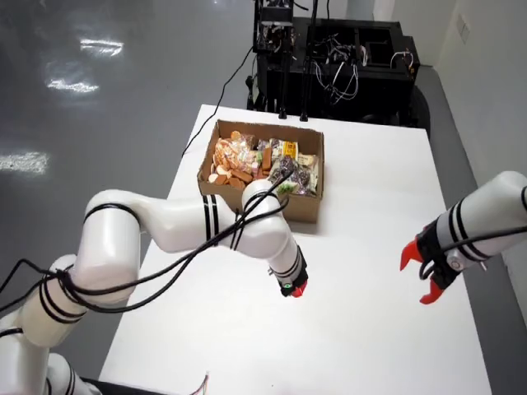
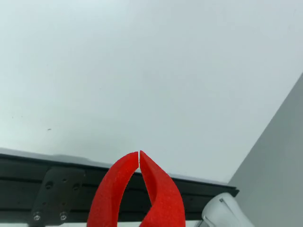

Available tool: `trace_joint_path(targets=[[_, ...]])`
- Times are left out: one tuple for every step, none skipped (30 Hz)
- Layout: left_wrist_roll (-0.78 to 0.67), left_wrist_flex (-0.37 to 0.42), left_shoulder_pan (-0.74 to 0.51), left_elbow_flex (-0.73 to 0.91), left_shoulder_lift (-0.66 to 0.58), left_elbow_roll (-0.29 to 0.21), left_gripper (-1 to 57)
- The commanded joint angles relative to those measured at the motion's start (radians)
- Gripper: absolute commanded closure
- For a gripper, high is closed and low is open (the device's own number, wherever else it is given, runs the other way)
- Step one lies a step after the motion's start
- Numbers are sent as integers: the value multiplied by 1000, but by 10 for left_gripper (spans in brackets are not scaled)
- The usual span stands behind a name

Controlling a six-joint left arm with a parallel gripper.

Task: Grasp a snack and put it in the bin.

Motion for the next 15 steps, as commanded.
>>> trace_joint_path(targets=[[-6, -24, -13, 38, -26, -6, 570], [-7, -27, -16, 44, -31, -7, 570], [-7, -30, -19, 49, -35, -8, 570], [-6, -32, -23, 53, -39, -10, 569], [-4, -34, -25, 56, -42, -11, 569], [-3, -35, -28, 58, -45, -12, 569], [-2, -35, -30, 60, -48, -12, 569], [-2, -34, -32, 62, -51, -13, 569], [-2, -31, -34, 63, -55, -13, 569], [-3, -28, -35, 64, -58, -14, 569], [-4, -24, -37, 65, -62, -14, 569], [-5, -19, -38, 66, -65, -14, 568], [-6, -13, -40, 66, -69, -14, 568], [-6, -8, -41, 66, -72, -14, 568], [-7, -3, -42, 67, -76, -15, 568]])
